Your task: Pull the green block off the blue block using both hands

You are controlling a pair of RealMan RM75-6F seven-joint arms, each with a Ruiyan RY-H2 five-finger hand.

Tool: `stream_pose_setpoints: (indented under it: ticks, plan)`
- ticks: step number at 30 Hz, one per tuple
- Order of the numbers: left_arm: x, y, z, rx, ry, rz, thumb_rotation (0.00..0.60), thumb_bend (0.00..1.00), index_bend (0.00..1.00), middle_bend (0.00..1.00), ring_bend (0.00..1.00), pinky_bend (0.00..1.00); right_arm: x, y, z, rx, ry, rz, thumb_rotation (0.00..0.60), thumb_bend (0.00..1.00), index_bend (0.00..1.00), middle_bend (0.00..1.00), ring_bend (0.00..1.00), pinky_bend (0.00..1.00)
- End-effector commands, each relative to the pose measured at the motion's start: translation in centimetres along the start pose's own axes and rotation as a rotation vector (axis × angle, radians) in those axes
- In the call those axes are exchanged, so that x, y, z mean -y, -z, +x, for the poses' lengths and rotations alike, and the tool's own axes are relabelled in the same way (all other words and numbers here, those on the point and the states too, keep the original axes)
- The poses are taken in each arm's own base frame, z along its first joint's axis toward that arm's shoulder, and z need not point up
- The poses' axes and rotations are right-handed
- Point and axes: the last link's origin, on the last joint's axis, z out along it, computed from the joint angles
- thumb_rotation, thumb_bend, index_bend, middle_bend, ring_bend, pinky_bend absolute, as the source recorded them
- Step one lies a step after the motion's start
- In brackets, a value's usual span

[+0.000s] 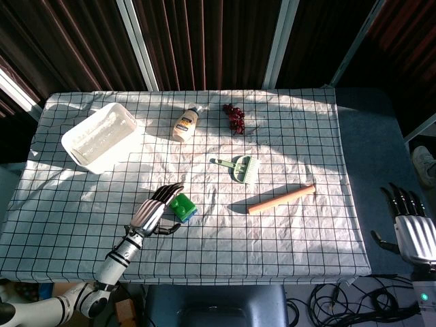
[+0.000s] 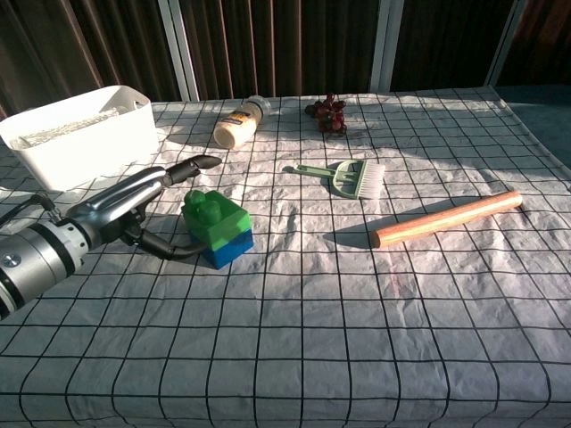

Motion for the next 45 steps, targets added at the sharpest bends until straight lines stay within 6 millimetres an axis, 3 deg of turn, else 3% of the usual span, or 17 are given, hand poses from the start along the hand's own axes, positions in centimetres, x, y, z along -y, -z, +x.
stream_pose_setpoints:
  ticks: [1,4,8,11,25,29,33,36,41,43,45]
  plan:
    - [0.0,-0.1,0.1,-0.005,-0.007,-0.003,0.600,0.29,0.00,0.00,0.00,0.04,0.0,0.0,0.0,0.001,-0.005,0.002,0.600,0.15,0.00,0.00,0.00,0.00]
    - [0.0,-0.2,0.3,-0.017,-0.042,-0.016,0.600,0.29,0.02,0.00,0.00,0.04,0.0,0.0,0.2,-0.001,-0.004,0.005,0.600,0.15,0.00,0.00,0.00,0.00]
    - [0.1,-0.4,0.2,-0.015,-0.096,-0.028,0.600,0.29,0.18,0.02,0.00,0.08,-0.4,0.2,0.7,-0.013,-0.019,-0.007,0.600,0.15,0.00,0.00,0.00,0.00]
    - [-0.2,-0.7,-0.2,-0.005,-0.108,-0.038,0.600,0.29,0.23,0.08,0.00,0.11,-0.8,0.2,1.1,-0.025,-0.026,-0.024,0.600,0.15,0.00,0.00,0.00,0.00]
    - [-0.6,-2.3,-1.3,0.032,-0.189,-0.055,0.600,0.29,0.29,0.13,0.00,0.11,-1.8,0.7,1.9,-0.036,-0.060,-0.040,0.600,0.15,0.00,0.00,0.00,0.00]
    - [-0.6,-2.4,-1.1,0.013,-0.215,-0.066,0.600,0.32,0.33,0.21,0.03,0.12,-1.9,0.7,1.9,-0.030,-0.058,-0.039,0.600,0.15,0.00,0.00,0.00,0.00]
    - [-0.5,-2.3,-0.9,-0.004,-0.244,-0.072,0.600,0.37,0.41,0.35,0.13,0.18,-1.8,0.8,1.9,-0.021,-0.052,-0.026,0.600,0.15,0.00,0.00,0.00,0.00]
    - [0.0,-2.2,-0.7,0.009,-0.292,-0.069,0.600,0.42,0.42,0.37,0.15,0.23,-1.8,0.8,1.8,-0.021,-0.036,-0.026,0.600,0.15,0.00,0.00,0.00,0.00]
    - [0.2,-1.8,-0.7,0.019,-0.313,-0.067,0.600,0.42,0.42,0.37,0.15,0.31,-1.7,0.8,1.7,-0.019,-0.024,-0.022,0.600,0.15,0.00,0.00,0.00,0.00]
    - [0.3,-1.7,-0.6,0.016,-0.304,-0.067,0.600,0.42,0.42,0.35,0.15,0.41,-1.6,0.8,1.6,-0.017,-0.021,-0.023,0.600,0.15,0.00,0.00,0.00,0.00]
    - [0.4,-1.5,-0.2,-0.002,-0.289,-0.072,0.600,0.43,0.43,0.31,0.14,0.58,-1.7,0.7,1.6,-0.016,-0.026,-0.028,0.600,0.15,0.00,0.00,0.00,0.00]
